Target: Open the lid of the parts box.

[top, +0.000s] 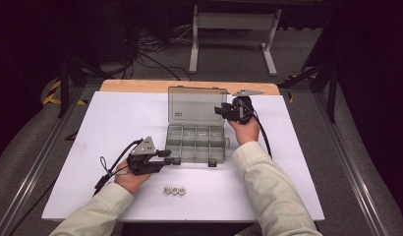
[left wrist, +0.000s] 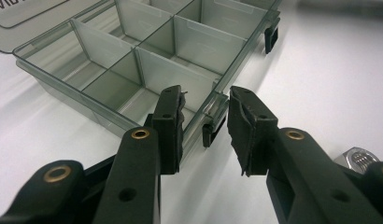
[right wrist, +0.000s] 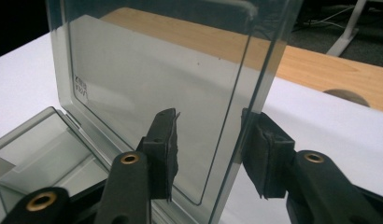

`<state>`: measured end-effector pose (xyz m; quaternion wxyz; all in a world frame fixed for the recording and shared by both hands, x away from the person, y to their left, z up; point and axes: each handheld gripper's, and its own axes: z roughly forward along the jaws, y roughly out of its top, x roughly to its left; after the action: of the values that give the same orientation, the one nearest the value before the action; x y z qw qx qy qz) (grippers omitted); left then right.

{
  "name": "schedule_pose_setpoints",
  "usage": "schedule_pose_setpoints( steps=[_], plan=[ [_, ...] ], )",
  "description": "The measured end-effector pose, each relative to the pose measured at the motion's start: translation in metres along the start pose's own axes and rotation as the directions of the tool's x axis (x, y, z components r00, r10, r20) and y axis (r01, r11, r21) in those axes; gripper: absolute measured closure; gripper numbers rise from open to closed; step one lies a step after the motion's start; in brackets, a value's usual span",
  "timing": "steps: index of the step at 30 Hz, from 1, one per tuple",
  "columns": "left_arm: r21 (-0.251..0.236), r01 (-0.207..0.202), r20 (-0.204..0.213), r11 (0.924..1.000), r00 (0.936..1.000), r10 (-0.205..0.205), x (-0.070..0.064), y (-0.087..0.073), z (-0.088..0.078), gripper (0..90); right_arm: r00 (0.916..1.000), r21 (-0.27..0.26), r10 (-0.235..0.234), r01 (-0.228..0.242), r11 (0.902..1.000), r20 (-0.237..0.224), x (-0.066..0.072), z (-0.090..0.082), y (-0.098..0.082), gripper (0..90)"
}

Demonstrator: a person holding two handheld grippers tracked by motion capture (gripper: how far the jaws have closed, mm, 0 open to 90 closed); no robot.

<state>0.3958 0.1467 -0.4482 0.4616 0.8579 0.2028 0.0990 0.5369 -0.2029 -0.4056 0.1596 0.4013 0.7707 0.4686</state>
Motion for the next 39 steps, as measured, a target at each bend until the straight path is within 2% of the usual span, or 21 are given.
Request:
schedule_pose_setpoints(
  steps=[14, 39],
  plan=[
    [0.0, 0.008, 0.007, 1.0, 0.9999, -0.008, -0.001, 0.0, 0.0, 64.3, 0.9998, 0.038, 0.009, -0.01, 0.9992, 0.02, -0.004, 0.01, -0.006, 54.5],
    [0.003, 0.004, 0.011, 1.0, 0.9999, -0.004, -0.003, 0.0, 0.0, 64.2, 0.9974, 0.117, 0.062, -0.066, 0.9909, 0.036, -0.012, 0.021, -0.022, 51.4]
  ],
)
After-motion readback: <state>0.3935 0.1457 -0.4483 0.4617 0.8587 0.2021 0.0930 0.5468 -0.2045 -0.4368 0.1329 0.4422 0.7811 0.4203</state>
